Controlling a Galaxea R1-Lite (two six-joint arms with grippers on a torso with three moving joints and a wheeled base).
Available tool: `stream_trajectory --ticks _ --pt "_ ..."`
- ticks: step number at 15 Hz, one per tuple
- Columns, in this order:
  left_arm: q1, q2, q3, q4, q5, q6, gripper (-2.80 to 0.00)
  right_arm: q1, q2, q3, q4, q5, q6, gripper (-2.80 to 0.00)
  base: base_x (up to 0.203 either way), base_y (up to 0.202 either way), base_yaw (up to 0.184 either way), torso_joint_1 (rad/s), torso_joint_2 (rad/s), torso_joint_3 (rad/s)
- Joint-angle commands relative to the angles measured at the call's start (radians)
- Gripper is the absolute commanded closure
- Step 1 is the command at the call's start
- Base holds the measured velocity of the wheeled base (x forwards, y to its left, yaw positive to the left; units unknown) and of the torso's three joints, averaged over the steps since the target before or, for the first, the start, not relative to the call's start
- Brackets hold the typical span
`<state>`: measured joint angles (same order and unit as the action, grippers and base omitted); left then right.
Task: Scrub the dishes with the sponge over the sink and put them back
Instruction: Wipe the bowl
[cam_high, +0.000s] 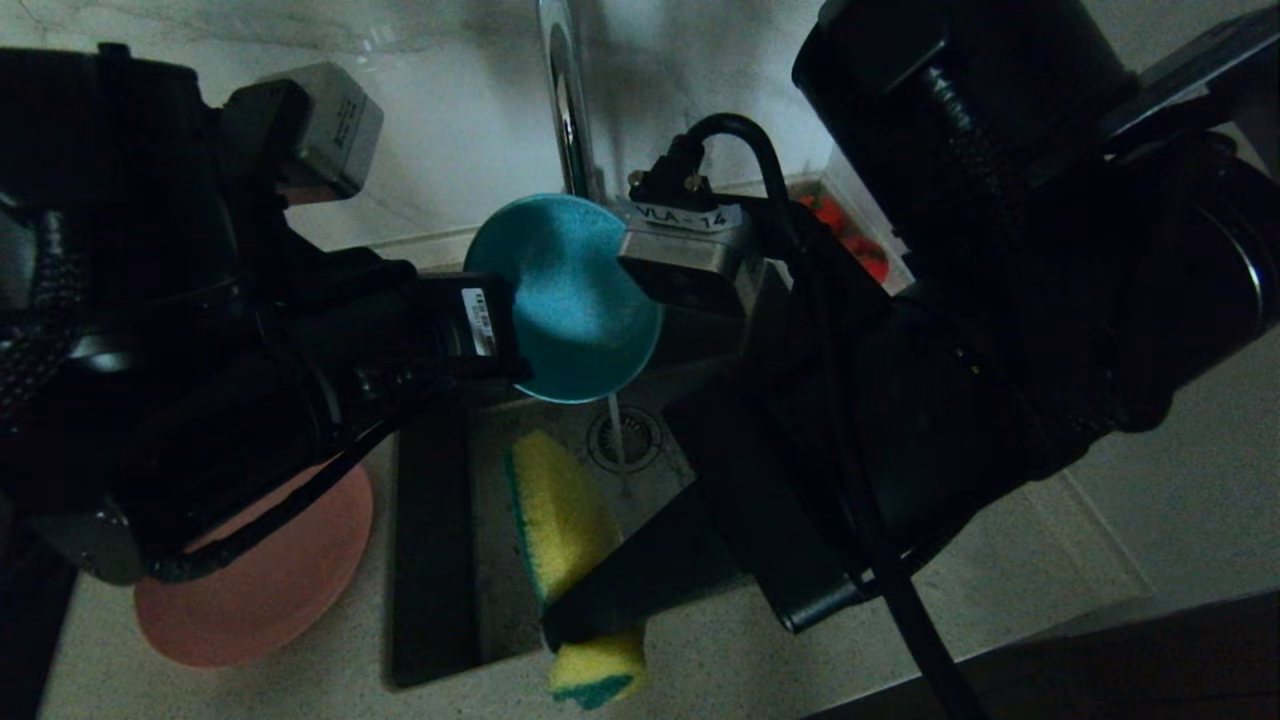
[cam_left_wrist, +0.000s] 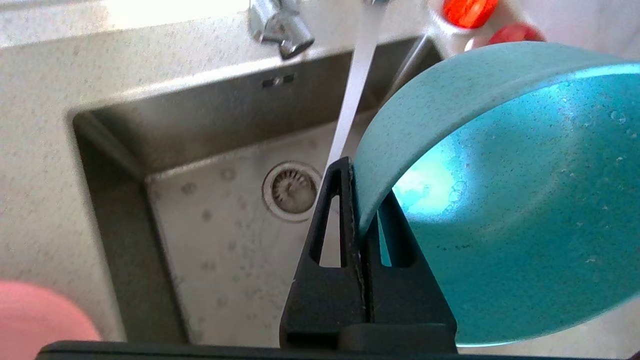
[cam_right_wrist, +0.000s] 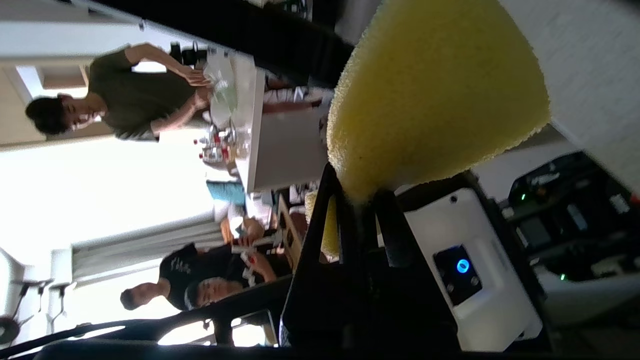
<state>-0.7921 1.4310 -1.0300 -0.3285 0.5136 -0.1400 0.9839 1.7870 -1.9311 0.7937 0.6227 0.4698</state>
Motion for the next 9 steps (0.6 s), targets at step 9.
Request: stream_trajectory --ticks 9 --pt "-0.081 -0.047 0.054 -0.004 0.003 -0.001 0.0 -0.02 -0.008 0.0 -0.048 0.003 0.004 0.0 0.0 0.0 0.0 0.0 0.0 0.0"
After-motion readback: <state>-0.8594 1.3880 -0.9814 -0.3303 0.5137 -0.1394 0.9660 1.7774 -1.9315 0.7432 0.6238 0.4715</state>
